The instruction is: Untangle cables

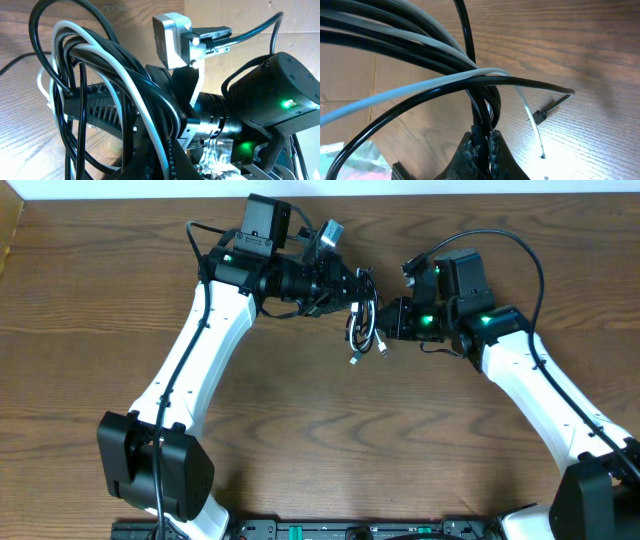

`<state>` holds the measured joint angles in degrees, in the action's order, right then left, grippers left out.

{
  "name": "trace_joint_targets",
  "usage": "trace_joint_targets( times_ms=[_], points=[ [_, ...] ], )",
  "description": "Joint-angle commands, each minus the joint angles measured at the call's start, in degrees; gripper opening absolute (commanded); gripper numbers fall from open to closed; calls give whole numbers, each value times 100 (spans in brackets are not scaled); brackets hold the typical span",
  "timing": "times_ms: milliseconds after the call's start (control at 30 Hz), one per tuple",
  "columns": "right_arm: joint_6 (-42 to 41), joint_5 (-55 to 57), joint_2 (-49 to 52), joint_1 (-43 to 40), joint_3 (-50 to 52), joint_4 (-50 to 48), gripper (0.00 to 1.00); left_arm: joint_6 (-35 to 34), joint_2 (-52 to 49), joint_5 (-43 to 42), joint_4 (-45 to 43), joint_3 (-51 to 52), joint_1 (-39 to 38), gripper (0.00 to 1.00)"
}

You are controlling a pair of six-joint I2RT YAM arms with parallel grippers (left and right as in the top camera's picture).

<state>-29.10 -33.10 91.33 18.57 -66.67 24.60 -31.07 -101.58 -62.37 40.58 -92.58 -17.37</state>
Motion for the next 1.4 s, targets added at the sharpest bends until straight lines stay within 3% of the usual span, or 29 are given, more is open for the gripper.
trace_joint_targets(
  times_ms=[0, 433, 733, 767, 800, 833, 867, 933, 1133, 1367],
  points=[
    [22, -251, -354, -59, -42, -37, 1, 101, -24, 4, 4, -28, 20, 8],
    [35, -238, -422, -57, -42, -358, 4, 138, -24, -289, 4, -28, 13, 7],
    [-938, -72, 356, 450, -39, -1670, 4, -57, -24, -793, -33, -28, 15, 8],
    [-1126, -155, 527, 511, -42, -1996, 9, -81, -24, -931, -133, -28, 22, 7],
    [-1228, -256, 634, 535, -39, -2188, 26, -120, -24, -1060, -221, -28, 31, 7],
    [-1261, -319, 675, 542, -42, -2253, 31, -133, -24, -1128, -273, -28, 31, 7],
    [-1268, -461, 752, 535, -42, -2332, 49, -227, -24, -1272, -411, -28, 44, 7],
    [-1259, -503, 772, 463, -42, -2194, 62, -227, -24, -1322, -518, -28, 72, 7],
    [-1054, -1228, 688, -107, -42, -1864, 68, -146, -24, -1307, -516, -28, 175, 8],
    [-48, -1617, 83, -1165, -42, -514, 82, 879, -24, -1088, -485, -26, 219, 7]
  ],
)
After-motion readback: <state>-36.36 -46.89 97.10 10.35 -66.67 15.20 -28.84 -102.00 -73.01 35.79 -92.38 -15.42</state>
